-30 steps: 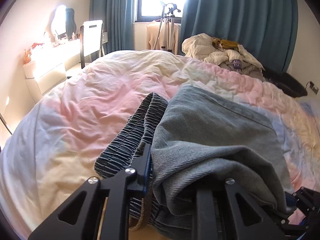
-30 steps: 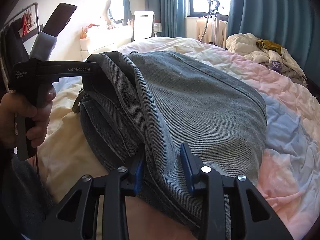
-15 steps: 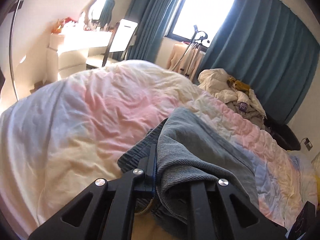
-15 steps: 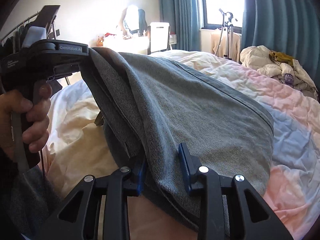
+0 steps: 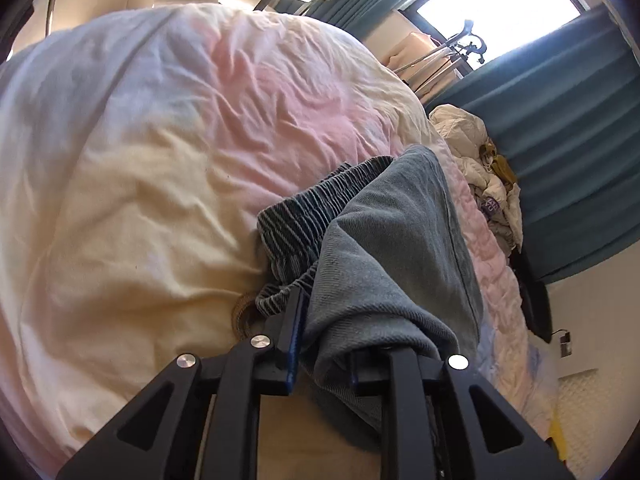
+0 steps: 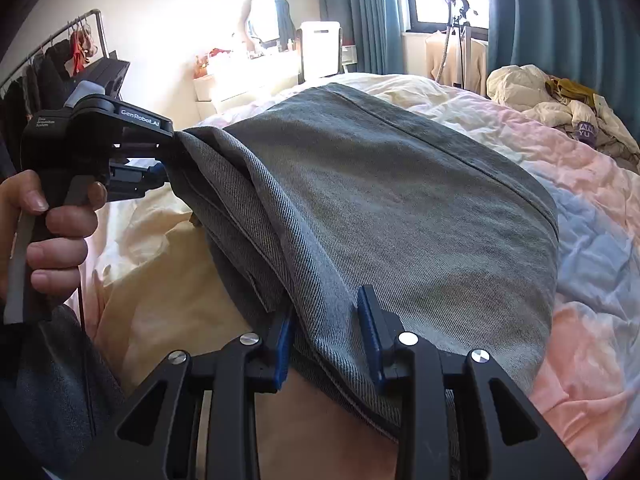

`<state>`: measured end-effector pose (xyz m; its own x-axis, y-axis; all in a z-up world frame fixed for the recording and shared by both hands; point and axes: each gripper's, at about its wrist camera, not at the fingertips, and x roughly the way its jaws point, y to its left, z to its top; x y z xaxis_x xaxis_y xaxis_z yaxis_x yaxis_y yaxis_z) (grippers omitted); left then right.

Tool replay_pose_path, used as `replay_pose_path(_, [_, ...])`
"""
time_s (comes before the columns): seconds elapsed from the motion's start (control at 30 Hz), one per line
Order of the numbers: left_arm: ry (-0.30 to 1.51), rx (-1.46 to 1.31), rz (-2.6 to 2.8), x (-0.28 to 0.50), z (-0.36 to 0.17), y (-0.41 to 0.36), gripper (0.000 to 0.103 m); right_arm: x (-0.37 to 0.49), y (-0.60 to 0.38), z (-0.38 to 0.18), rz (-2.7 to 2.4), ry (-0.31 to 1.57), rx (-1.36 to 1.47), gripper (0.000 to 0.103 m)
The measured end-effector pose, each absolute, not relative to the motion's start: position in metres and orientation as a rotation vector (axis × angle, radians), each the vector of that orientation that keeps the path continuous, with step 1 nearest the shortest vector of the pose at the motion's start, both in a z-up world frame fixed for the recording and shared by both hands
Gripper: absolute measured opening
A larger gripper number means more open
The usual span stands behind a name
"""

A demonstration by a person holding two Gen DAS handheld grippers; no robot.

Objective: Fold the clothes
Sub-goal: 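Grasp the folded jeans bundle with the left gripper at the waistband while the right gripper grips the folded edge, then lift the folded jeans bundle off the duvet with both grippers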

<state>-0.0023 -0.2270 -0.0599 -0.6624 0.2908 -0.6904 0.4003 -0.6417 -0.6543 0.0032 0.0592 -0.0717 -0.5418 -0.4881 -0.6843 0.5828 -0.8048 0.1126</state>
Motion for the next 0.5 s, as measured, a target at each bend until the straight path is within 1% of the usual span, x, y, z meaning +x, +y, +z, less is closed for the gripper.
replay_pose_path(0.03, [1.383, 1.252, -2.458, 0.005, -0.063, -0.228, 0.030, 0.004, 0.059, -0.071, -2.318, 0.170, 0.972, 0.030])
replay_pose_path(0.1, [1.555, 1.254, -2.391, 0.018, -0.071, -0.226, 0.037, 0.007, 0.059, -0.069, -2.318, 0.172, 0.965, 0.030])
replay_pose_path(0.13, [1.614, 1.265, -2.351, 0.022, -0.075, -0.224, 0.039, 0.008, 0.060, -0.069, -2.318, 0.172, 0.962, 0.030])
replay_pose_path(0.2, [1.643, 1.319, -2.284, 0.027, -0.083, -0.216, 0.041, 0.009, 0.061, -0.067, -2.317, 0.165, 0.955, 0.030])
replay_pose_path(0.33, [1.627, 1.480, -2.213, 0.017, -0.103, -0.195, 0.042, 0.014, 0.067, -0.064, -2.312, 0.137, 0.950, 0.030])
replay_pose_path(0.4, [1.660, 1.471, -2.184, 0.013, -0.111, -0.191, 0.042, 0.015, 0.069, -0.064, -2.306, 0.119, 0.958, 0.030])
replay_pose_path(0.5, [1.773, 1.439, -2.124, 0.010, -0.124, -0.189, 0.042, 0.015, 0.071, -0.064, -2.307, 0.102, 0.965, 0.030])
